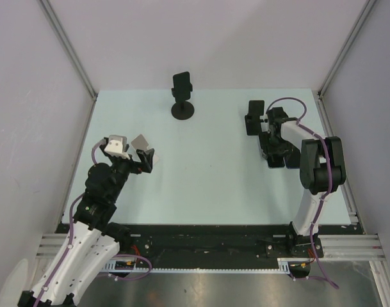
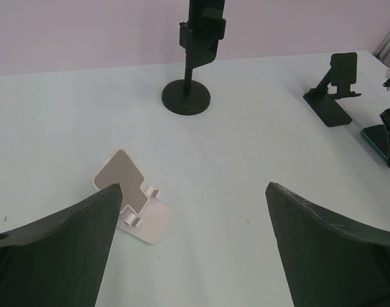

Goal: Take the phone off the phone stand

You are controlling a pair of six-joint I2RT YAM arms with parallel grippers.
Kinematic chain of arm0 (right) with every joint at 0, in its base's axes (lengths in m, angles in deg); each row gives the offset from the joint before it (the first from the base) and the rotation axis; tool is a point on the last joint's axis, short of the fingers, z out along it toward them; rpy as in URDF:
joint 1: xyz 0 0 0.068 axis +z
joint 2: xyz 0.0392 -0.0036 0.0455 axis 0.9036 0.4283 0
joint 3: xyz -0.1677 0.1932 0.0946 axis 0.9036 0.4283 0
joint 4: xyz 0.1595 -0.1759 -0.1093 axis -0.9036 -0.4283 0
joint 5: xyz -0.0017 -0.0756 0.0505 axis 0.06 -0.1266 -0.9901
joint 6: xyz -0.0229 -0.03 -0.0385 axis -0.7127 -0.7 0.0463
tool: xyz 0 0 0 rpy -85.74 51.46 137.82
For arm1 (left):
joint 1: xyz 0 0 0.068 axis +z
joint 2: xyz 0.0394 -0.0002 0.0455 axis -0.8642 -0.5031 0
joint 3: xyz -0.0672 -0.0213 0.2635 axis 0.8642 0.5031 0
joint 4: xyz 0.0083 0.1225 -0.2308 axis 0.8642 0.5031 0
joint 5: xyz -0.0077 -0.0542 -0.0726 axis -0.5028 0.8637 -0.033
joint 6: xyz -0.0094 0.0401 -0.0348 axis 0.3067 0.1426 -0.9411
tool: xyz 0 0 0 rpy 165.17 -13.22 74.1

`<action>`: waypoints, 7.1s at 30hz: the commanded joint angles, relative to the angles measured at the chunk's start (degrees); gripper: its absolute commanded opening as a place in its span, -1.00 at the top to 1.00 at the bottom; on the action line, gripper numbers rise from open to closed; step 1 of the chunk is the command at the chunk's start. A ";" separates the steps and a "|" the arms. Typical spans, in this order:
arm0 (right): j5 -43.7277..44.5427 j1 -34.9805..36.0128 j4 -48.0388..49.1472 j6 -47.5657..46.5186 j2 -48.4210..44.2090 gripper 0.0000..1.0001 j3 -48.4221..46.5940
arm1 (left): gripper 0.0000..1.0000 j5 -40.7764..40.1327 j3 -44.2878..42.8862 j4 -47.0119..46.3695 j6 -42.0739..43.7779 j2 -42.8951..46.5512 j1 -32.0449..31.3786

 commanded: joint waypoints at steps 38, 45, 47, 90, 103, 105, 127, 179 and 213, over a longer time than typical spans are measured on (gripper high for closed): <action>-3.25 15.18 7.82 1.38 -21.09 -0.78 3.00 | -1.00 -1.70 -0.45 -1.01 0.05 -2.01 0.45; -10.72 25.38 18.62 1.47 -22.33 -0.81 3.00 | -1.00 -8.90 -0.80 0.92 -3.81 -4.99 0.45; -12.30 27.07 20.65 1.81 -21.62 -0.81 3.00 | -1.00 -10.14 -0.89 1.45 -5.22 -6.58 0.89; -33.05 33.75 25.85 -2.14 -35.51 -0.81 18.29 | 0.05 41.70 -16.88 -5.67 -1.71 -53.69 29.36; -32.79 34.45 29.09 0.41 -33.75 -0.80 18.46 | 0.99 45.31 -15.65 -5.58 -2.06 -49.74 23.57; -32.35 34.80 30.41 1.29 -33.40 -0.79 18.46 | 0.99 44.53 -15.48 -5.67 -2.85 -48.33 21.72; -18.29 37.18 39.65 10.96 -24.96 -0.51 18.46 | 0.99 41.44 -14.42 -11.29 -13.66 -39.10 1.94; -6.41 -1.72 29.28 2.69 -38.77 1.00 9.87 | -1.00 16.85 -7.57 -9.10 -2.33 -18.45 -1.05; -24.44 -12.57 41.86 -4.16 7.64 1.00 -7.45 | -0.99 10.59 -4.58 -7.42 0.84 -25.92 4.58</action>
